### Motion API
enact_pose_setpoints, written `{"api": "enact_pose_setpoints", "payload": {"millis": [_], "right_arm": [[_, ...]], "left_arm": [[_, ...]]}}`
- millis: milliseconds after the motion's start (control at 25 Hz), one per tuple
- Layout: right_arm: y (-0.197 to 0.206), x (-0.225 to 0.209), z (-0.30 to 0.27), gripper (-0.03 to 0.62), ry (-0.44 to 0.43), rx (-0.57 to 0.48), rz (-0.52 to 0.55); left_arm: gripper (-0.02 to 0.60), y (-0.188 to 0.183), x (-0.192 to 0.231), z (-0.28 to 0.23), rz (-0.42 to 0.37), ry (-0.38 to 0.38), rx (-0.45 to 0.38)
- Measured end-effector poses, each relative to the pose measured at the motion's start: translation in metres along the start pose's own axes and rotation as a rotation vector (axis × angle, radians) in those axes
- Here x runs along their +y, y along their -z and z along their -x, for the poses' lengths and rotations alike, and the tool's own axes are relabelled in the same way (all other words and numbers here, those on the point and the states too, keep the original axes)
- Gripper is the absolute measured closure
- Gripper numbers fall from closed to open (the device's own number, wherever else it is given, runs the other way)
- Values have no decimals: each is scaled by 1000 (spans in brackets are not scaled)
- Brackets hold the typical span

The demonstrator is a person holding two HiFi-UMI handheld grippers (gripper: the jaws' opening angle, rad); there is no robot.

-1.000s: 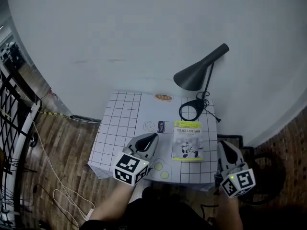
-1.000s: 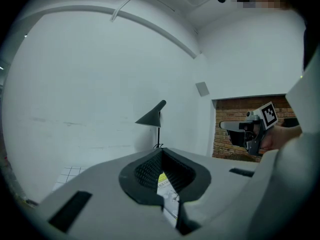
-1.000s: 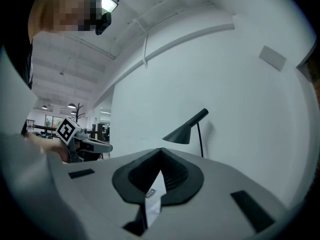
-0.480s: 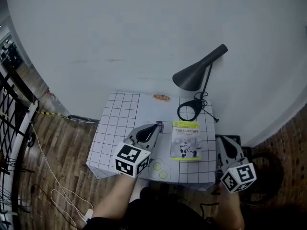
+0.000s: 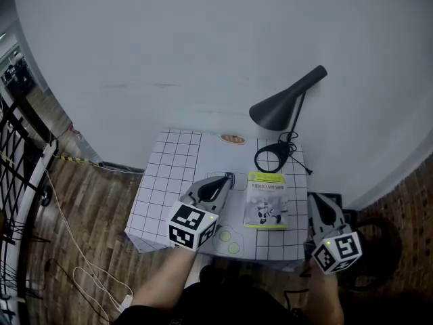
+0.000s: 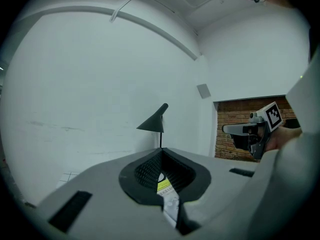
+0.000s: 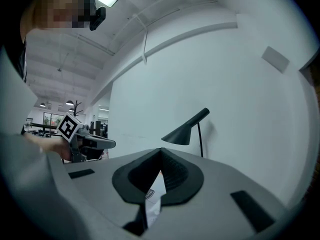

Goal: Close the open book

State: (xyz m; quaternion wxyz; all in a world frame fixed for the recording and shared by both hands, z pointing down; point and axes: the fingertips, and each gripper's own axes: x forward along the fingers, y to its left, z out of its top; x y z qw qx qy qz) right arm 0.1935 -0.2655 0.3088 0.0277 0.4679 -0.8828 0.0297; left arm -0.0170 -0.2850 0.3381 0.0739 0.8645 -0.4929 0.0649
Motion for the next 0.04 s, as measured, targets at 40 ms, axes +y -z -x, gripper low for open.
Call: {"api": "enact_pose_setpoints", "payload": {"millis": [40], "right_arm": [[2, 1, 0, 591, -2, 2, -2]], "left_arm": [[577, 1, 1, 1, 1, -2, 2]]}}
